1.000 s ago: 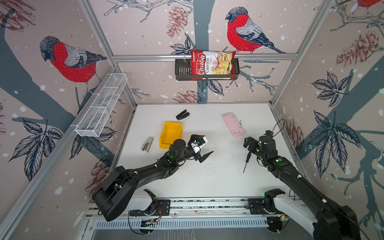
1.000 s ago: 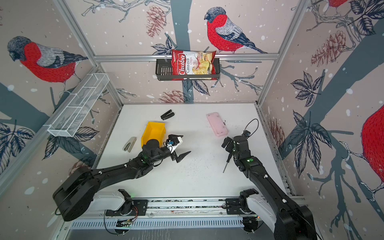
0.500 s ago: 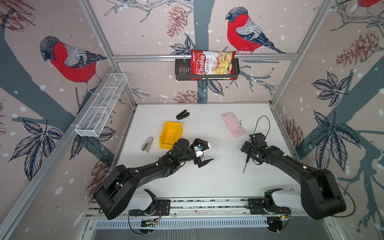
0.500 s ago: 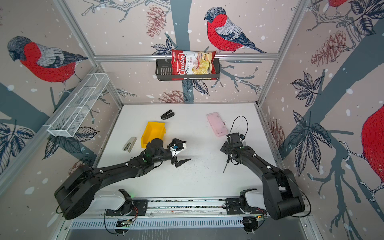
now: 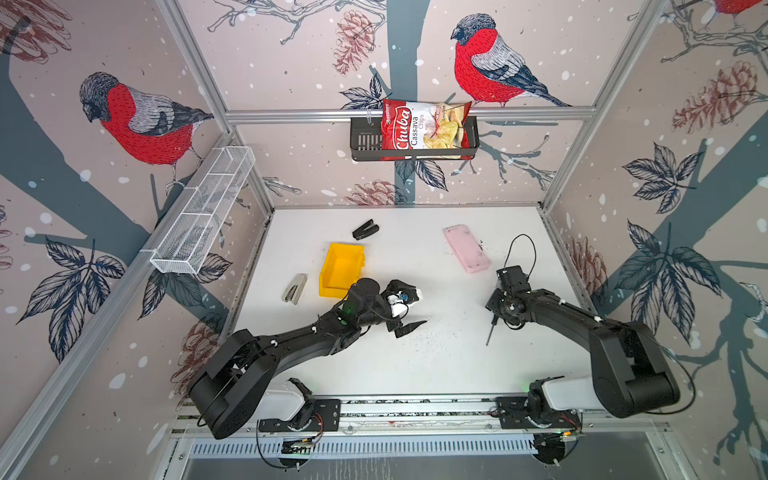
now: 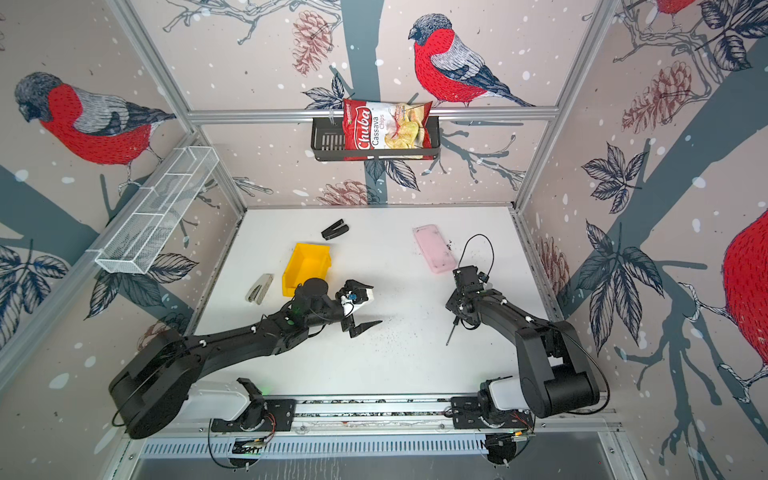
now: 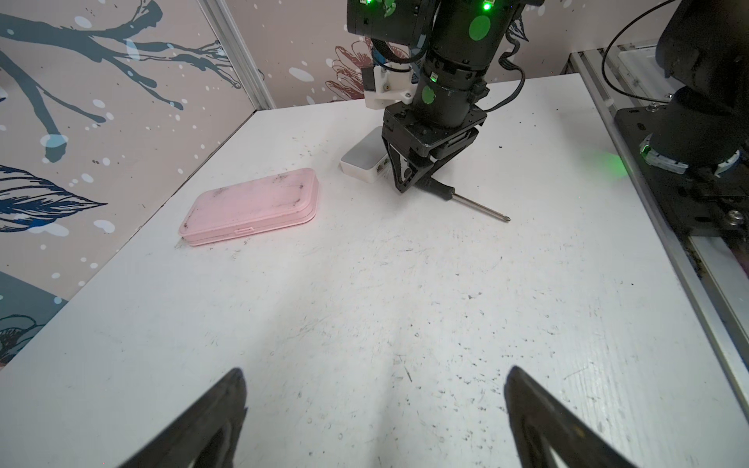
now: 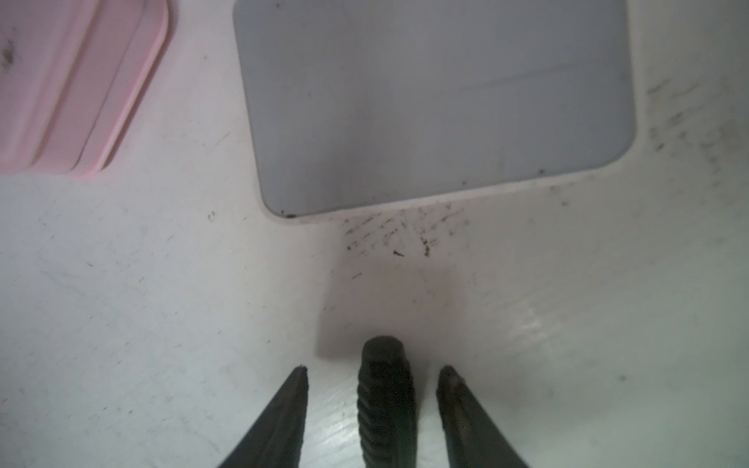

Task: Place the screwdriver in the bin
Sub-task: 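Reach the right gripper to the black-handled screwdriver while the left arm lifts forward, then close the right gripper on the screwdriver handle and lift it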

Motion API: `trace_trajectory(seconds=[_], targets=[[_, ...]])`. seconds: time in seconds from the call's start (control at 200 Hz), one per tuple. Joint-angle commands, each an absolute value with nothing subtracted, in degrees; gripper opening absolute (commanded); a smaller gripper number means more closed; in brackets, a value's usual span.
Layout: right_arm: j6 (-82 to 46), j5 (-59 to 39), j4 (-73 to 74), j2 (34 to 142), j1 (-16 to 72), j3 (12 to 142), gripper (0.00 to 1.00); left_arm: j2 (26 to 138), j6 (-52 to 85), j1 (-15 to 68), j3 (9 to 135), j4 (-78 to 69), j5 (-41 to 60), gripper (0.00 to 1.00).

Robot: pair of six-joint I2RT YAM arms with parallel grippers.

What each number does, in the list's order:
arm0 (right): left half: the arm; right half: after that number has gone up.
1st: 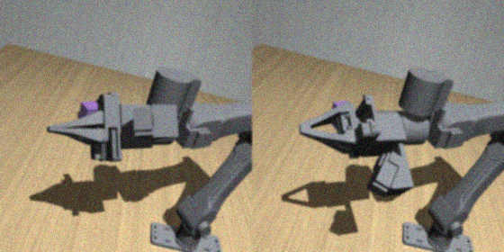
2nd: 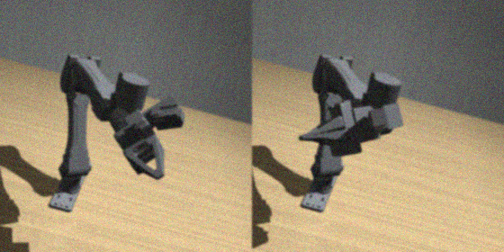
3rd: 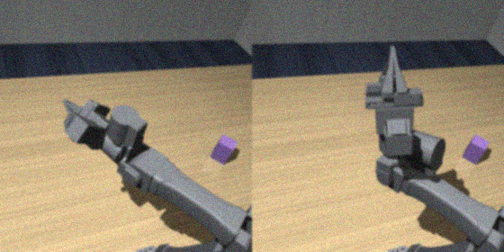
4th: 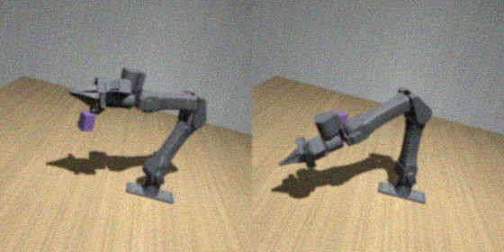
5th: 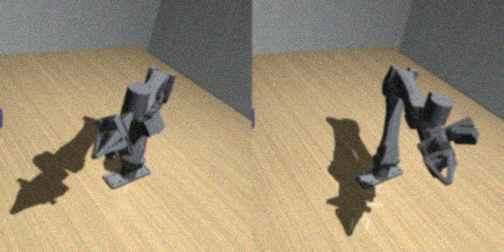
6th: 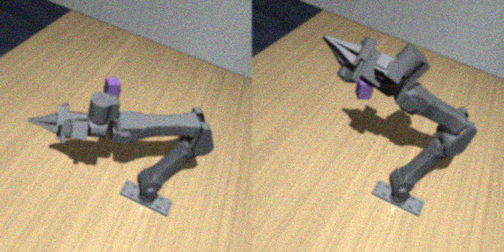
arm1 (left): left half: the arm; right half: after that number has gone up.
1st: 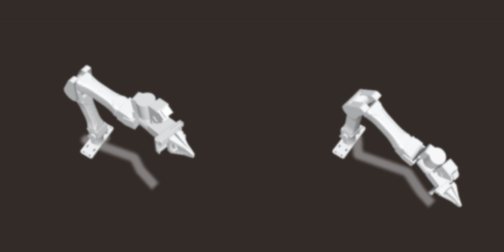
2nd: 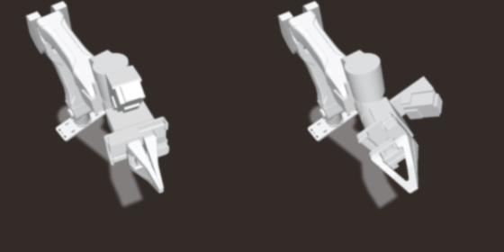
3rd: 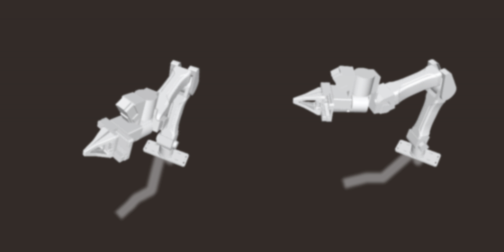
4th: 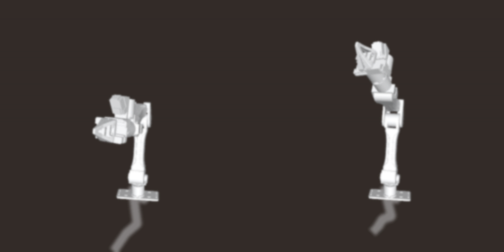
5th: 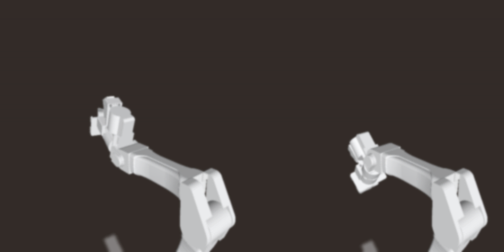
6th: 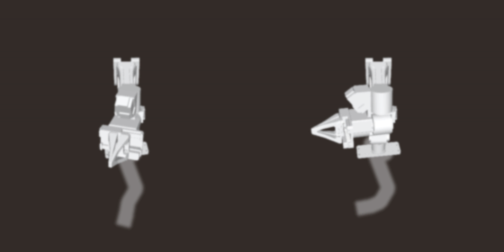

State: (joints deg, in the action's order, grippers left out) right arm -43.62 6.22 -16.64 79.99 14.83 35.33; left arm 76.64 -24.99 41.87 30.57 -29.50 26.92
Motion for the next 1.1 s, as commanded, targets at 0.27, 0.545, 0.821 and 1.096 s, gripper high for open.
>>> trace_trajectory(seconds=[0.27,0.545,0.821,1.096], targets=[[-42.77,6.08,-17.89,81.11,14.05,34.11,0.33,77.08,-24.76,42.32,30.49,-30.05,26.64,0.97],[-42.28,6.25,-18.09,81.18,13.10,33.99,0.19,77.52,-24.37,42.30,30.49,-30.48,26.60,0.97],[-42.28,6.55,-18.18,79.60,13.05,34.23,0.12,77.43,-23.86,42.32,30.50,-30.42,26.28,0.97],[-42.19,7.19,-18.63,77.18,13.01,35.02,0.11,77.54,-22.44,42.36,30.54,-31.33,25.70,0.97]])
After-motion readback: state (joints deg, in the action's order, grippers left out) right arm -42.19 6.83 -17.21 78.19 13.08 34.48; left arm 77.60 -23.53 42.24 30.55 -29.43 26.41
